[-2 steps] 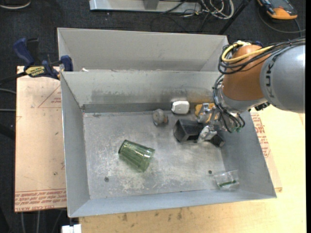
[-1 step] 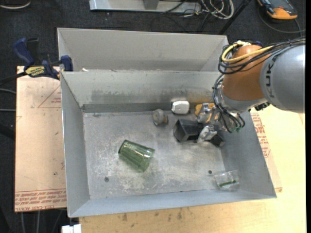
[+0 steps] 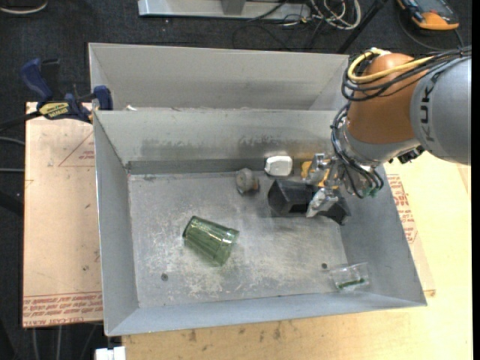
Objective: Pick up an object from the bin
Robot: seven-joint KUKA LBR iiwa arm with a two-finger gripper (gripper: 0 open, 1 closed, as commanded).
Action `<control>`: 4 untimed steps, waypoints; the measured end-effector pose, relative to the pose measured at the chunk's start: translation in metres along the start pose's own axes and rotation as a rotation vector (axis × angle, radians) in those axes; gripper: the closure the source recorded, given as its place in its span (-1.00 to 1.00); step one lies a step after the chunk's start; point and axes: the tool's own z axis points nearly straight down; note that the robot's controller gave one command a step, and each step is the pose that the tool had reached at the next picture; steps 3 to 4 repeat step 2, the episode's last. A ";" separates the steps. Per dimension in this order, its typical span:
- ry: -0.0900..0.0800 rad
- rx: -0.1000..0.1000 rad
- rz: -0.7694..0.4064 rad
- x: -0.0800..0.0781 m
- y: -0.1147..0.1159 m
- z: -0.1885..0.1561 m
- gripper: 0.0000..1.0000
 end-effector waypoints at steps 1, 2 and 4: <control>-0.003 0.000 -0.022 -0.005 -0.007 -0.060 1.00; -0.005 0.000 0.015 -0.001 -0.003 -0.134 1.00; -0.005 0.000 0.015 -0.001 -0.003 -0.134 1.00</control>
Offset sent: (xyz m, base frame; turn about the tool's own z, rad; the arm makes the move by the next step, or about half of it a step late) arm 0.0022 -0.0044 0.1372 0.0162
